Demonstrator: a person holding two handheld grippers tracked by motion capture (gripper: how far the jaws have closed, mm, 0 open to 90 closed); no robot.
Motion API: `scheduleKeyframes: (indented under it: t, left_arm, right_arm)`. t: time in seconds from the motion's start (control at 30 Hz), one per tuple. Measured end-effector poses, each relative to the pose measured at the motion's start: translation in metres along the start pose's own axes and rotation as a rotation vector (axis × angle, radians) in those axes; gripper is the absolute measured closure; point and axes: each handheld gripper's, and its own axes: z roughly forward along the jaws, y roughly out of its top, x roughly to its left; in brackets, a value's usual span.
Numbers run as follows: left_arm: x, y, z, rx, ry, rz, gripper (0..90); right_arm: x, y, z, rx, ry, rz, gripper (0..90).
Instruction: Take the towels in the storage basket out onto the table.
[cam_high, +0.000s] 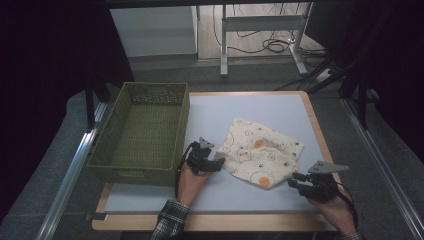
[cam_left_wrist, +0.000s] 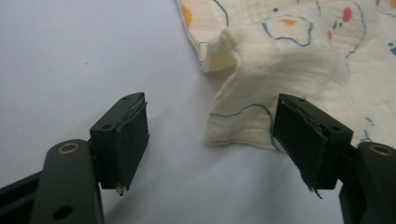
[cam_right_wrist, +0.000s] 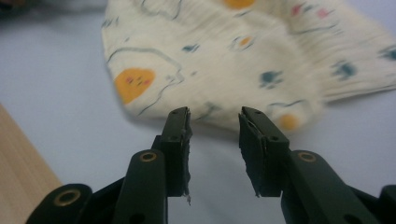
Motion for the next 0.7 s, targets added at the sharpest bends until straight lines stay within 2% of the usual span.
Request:
scheduleKeyframes:
  t: [0.07, 0.13, 0.17, 0.23, 0.27, 0.3, 0.33, 0.4, 0.47, 0.5, 0.6, 0.7]
  left_arm:
    - [-0.001, -0.001, -0.002, -0.006, -0.014, 0.011, 35.1]
    - [-0.001, -0.002, -0.003, -0.004, -0.065, 0.018, 46.5]
    - [-0.002, -0.002, -0.004, 0.001, -0.075, 0.027, 52.2]
    - [-0.002, -0.003, -0.008, -0.009, -0.100, 0.037, 67.6]
    - [-0.002, -0.003, -0.008, -0.009, -0.100, 0.037, 72.0]
    - [-0.003, -0.003, -0.011, -0.012, -0.112, 0.035, 72.0]
    - [-0.005, -0.002, -0.018, -0.027, -0.129, 0.035, 77.0]
    - [-0.007, -0.002, -0.022, -0.034, -0.134, 0.034, 77.7]
    - [-0.010, -0.002, -0.034, -0.043, -0.118, 0.027, 75.2]
    - [-0.010, -0.002, -0.035, -0.037, -0.117, 0.017, 69.7]
    - [-0.014, -0.002, -0.038, -0.046, -0.084, 0.022, 53.5]
    - [-0.018, 0.000, -0.036, -0.047, -0.072, 0.038, 45.6]
  right_arm:
    - [0.005, -0.003, 0.008, 0.021, -0.013, -0.018, 61.4]
    - [0.005, -0.006, 0.014, 0.037, -0.029, -0.022, 60.3]
    - [0.004, -0.007, 0.016, 0.046, -0.037, -0.018, 60.1]
    - [0.001, -0.011, 0.016, 0.050, -0.064, -0.014, 59.6]
    - [0.001, -0.011, 0.016, 0.050, -0.064, -0.014, 59.6]
    - [-0.002, -0.014, 0.014, 0.048, -0.073, -0.006, 59.3]
    - [-0.008, -0.019, 0.010, 0.050, -0.095, 0.012, 58.7]
    - [-0.016, -0.022, 0.007, 0.040, -0.101, 0.023, 57.9]
    - [-0.022, -0.023, 0.006, 0.028, -0.098, 0.042, 56.6]
    - [-0.024, -0.022, 0.008, 0.020, -0.094, 0.046, 55.5]
    - [-0.029, -0.017, 0.015, 0.004, -0.039, 0.064, 54.7]
    - [-0.029, -0.008, 0.020, -0.008, 0.009, 0.067, 55.3]
